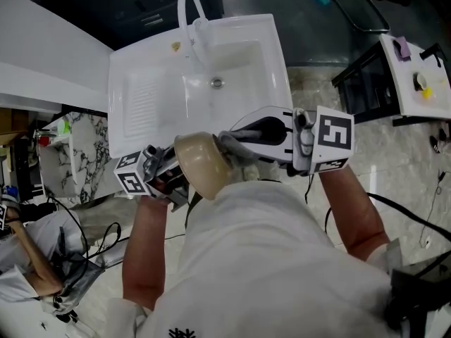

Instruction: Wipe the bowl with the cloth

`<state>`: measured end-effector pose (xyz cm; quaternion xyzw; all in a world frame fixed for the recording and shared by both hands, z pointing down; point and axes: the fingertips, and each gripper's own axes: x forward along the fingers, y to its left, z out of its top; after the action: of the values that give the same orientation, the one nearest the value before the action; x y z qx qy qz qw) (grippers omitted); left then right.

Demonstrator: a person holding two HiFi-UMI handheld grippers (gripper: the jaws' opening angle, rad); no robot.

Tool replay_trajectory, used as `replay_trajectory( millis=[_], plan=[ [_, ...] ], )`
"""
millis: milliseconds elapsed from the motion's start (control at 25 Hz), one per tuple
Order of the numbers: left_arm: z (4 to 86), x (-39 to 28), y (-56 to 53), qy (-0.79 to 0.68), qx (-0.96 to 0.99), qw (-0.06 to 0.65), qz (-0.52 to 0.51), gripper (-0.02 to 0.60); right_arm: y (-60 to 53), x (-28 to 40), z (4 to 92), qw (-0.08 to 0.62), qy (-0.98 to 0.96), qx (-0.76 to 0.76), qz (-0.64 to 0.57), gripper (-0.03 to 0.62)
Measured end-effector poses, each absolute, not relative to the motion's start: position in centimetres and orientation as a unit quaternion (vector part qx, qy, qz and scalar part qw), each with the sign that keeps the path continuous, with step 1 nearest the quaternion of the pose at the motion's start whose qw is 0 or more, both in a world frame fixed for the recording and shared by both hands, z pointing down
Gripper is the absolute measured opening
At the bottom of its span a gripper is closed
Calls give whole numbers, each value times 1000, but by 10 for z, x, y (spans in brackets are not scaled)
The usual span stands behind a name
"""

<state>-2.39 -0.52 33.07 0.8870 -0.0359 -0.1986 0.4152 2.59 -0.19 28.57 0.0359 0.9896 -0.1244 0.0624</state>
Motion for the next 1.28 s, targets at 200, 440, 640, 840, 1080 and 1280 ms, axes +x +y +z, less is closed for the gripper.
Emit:
replay_trajectory(
  millis=[200, 440, 640, 840, 1080, 1280],
  plan=[
    [332, -31, -11, -50, 887, 412, -203, 19, 8, 27, 286, 64, 988, 62, -129, 32],
    [347, -36, -14, -65, 881, 426, -197, 18, 17, 35, 271, 106, 982, 81, -132, 32],
    [361, -31, -14, -66, 876, 443, -180, 20, 23, 36, 262, 110, 983, 101, -110, 32],
    [381, -20, -7, -69, 880, 453, -128, 18, 28, 29, 259, 95, 986, 107, -85, 32],
    [385, -2, 4, -45, 883, 456, -98, 18, 22, 20, 262, 71, 990, 100, -67, 32],
    [377, 11, 17, -13, 895, 439, -80, 18, 13, 14, 270, 57, 991, 91, -76, 32]
  ],
)
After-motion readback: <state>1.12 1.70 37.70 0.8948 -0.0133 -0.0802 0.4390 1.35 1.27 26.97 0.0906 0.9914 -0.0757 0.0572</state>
